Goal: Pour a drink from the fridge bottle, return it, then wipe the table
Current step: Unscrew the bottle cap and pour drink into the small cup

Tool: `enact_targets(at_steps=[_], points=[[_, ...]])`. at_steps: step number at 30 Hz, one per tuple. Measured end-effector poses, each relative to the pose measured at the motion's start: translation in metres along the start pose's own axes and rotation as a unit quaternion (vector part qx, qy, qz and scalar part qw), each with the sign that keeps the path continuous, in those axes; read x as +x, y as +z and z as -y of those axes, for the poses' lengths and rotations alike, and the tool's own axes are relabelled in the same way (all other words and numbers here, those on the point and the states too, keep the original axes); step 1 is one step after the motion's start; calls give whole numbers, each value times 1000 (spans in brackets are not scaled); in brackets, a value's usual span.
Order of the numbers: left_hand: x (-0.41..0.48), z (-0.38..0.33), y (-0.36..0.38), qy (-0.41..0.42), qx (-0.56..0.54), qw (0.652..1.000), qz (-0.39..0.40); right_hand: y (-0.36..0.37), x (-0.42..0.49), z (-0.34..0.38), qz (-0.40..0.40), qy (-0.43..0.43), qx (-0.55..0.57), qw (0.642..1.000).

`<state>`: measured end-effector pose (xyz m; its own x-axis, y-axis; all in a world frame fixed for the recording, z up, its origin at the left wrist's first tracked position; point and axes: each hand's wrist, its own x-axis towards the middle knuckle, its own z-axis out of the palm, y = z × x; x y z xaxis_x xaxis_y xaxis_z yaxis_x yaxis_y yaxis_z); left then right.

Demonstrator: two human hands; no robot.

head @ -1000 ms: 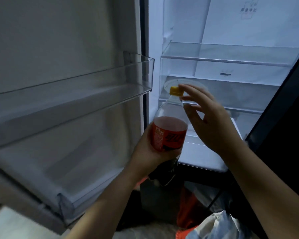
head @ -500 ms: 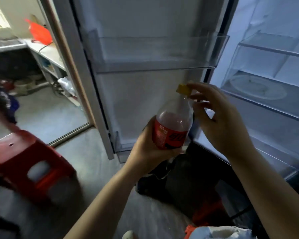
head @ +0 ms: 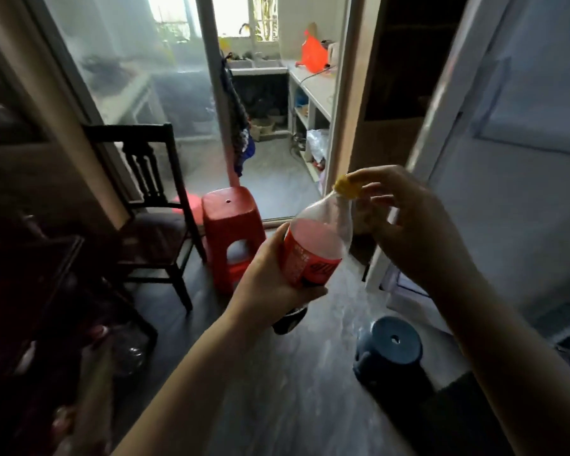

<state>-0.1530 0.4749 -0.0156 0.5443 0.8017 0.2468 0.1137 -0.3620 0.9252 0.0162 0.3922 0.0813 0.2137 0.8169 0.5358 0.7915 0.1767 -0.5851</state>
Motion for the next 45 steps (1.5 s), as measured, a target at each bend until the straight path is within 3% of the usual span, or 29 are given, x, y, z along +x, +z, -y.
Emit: enact_targets(at_steps=[14, 32, 45], points=[[-57, 60, -201, -83, 88, 974, -193, 182, 75, 124, 111, -139, 74, 981], [-104, 109, -360, -147, 157, 933, -289, 369, 134, 224, 185, -162, 105, 964], [-139, 133, -416, -234, 101, 895, -367, 472, 162, 270, 315, -287, 183, 886]])
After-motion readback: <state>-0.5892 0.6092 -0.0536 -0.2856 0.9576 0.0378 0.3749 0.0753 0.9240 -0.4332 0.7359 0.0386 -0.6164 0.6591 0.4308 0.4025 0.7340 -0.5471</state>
